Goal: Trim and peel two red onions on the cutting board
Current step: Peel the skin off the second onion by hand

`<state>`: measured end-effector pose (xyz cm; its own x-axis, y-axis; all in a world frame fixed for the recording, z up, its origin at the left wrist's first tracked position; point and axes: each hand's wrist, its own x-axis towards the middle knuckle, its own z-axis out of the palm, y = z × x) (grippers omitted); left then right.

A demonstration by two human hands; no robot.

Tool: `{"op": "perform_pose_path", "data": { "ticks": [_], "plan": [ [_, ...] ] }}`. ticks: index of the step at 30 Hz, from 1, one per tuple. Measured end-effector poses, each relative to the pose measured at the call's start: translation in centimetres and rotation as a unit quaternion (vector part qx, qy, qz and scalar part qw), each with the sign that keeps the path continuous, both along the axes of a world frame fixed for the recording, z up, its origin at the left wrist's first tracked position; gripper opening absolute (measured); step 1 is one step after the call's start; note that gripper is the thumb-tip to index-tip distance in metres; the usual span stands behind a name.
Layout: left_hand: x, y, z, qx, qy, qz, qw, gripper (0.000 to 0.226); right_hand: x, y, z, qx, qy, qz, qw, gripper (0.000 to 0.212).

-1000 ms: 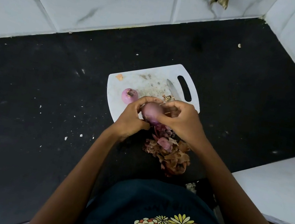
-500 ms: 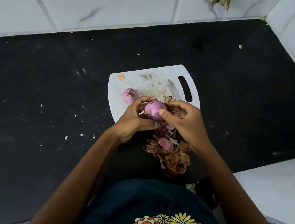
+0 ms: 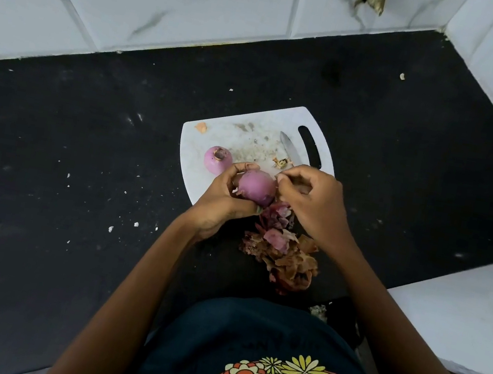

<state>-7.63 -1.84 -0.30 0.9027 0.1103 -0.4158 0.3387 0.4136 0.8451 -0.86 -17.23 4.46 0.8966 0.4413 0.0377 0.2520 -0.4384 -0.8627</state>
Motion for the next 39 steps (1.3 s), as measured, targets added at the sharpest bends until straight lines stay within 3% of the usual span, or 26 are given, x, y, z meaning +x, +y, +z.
{"op": "perform_pose_path", "data": {
  "ticks": [5, 8, 14, 21, 26, 31, 35, 39],
  "plan": [
    [0.0, -0.2, 0.2, 0.018, -0.007, 0.001, 1.000, 0.068, -1.3, 0.3, -0.8, -0.010, -0.031, 0.051, 0.998, 0.038],
    [0.0, -0.3, 0.2, 0.048, -0.013, -0.007, 0.999, 0.067, -1.3, 0.6, -0.9, -0.002, -0.044, 0.033, 0.998, 0.032],
    [-0.3, -0.1, 0.2, 0.020, -0.004, -0.023, 1.000, 0.071, 0.0, 0.1, -0.4, 0.019, 0.025, 0.031, 0.999, 0.013],
    [-0.1, 0.0, 0.6, -0.030, 0.019, -0.011, 0.999, 0.063, 0.7, -0.9, -0.7, 0.057, 0.105, 0.036, 0.992, 0.021],
    [0.0, -0.3, 0.6, 0.073, 0.019, -0.001, 0.997, 0.061, 0.4, -0.9, -0.6, 0.095, 0.183, 0.025, 0.978, 0.031],
    [0.0, -0.3, 0.5, 0.111, 0.001, 0.008, 0.994, 0.056, 0.6, -0.5, -0.4, 0.071, 0.158, 0.024, 0.985, 0.031],
    [-0.1, -0.1, 0.3, 0.075, 0.000, 0.014, 0.997, 0.066, 0.9, -0.7, -0.4, 0.082, 0.162, 0.030, 0.983, 0.030],
    [-0.2, 0.0, 0.4, 0.055, 0.003, 0.013, 0.998, 0.056, 0.8, -0.7, -0.4, 0.127, 0.191, -0.021, 0.973, 0.025]
  ]
}}
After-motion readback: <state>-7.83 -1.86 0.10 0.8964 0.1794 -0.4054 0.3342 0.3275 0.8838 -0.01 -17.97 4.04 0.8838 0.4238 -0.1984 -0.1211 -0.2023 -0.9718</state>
